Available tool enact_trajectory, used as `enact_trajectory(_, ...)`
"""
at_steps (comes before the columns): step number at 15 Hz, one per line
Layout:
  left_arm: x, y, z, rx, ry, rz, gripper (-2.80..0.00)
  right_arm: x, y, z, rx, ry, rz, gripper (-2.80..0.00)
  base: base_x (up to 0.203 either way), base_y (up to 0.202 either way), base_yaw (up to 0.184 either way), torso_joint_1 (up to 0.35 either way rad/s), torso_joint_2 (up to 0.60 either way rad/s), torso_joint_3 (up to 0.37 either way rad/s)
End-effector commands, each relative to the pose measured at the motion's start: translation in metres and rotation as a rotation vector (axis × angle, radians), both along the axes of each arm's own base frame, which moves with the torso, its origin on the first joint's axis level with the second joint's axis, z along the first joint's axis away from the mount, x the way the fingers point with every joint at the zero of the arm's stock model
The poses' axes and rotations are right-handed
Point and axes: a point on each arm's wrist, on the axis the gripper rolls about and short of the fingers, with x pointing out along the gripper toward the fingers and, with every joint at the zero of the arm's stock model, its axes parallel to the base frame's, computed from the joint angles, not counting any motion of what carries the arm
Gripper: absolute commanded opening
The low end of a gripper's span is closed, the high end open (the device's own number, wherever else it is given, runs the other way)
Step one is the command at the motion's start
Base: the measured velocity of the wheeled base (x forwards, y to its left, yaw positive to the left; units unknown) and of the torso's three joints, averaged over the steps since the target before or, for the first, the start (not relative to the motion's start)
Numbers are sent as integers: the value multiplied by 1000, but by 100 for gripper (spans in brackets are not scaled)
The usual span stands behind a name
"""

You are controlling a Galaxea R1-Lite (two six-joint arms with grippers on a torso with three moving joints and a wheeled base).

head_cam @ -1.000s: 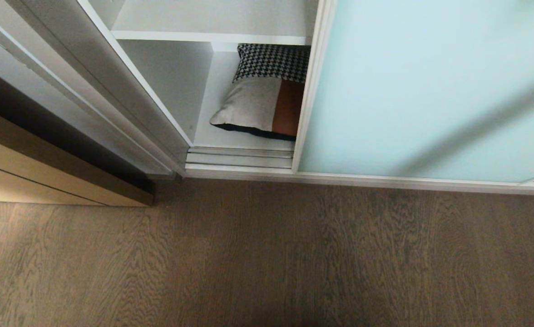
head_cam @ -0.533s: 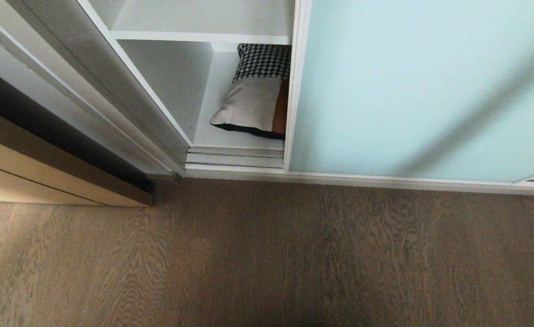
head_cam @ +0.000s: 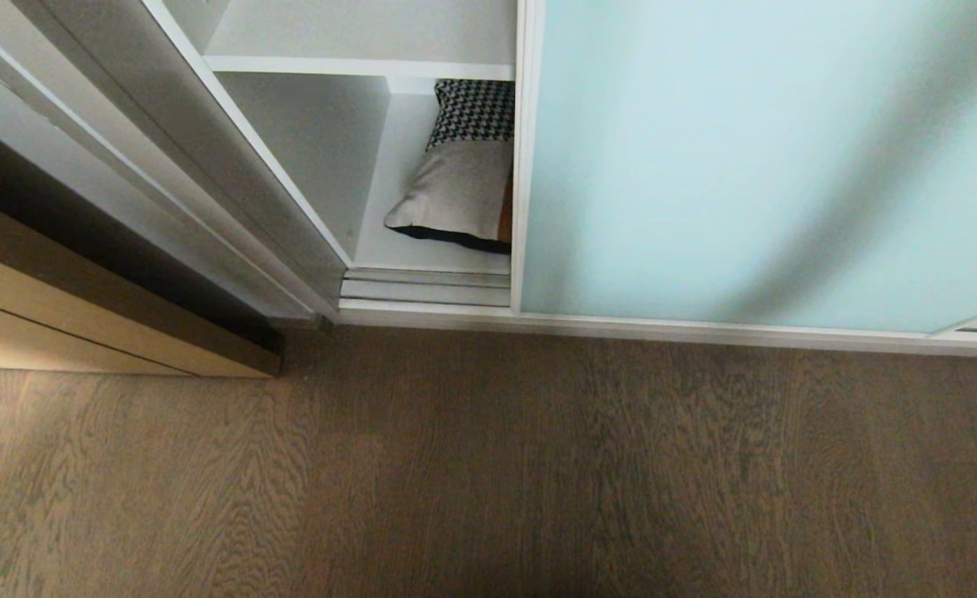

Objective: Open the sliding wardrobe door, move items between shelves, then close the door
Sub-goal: Close the door

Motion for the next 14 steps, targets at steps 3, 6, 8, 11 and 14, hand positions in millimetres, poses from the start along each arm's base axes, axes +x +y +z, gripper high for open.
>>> enact_trajectory(3, 0, 0, 0, 0, 3, 0, -280, 3, -127, -9, 1, 5, -287, -280, 0, 0, 0, 0, 0, 0)
enact_trajectory(6, 0, 0, 0, 0, 3, 0, -280, -10, -186, -19, -43, -5, -375, -280, 0, 0, 0, 0, 0, 0)
enact_trajectory(8, 0, 0, 0, 0, 3, 1, -280, -10, -216, -29, -49, -6, -394, -280, 0, 0, 0, 0, 0, 0)
enact_trajectory(11, 0, 0, 0, 0, 3, 0, -280, -2, -259, -52, -23, 7, -387, -280, 0, 0, 0, 0, 0, 0)
enact_trajectory(14, 0, 0, 0, 0, 3, 0, -280, 19, -292, -73, 9, -5, -232, -280, 0, 0, 0, 0, 0, 0)
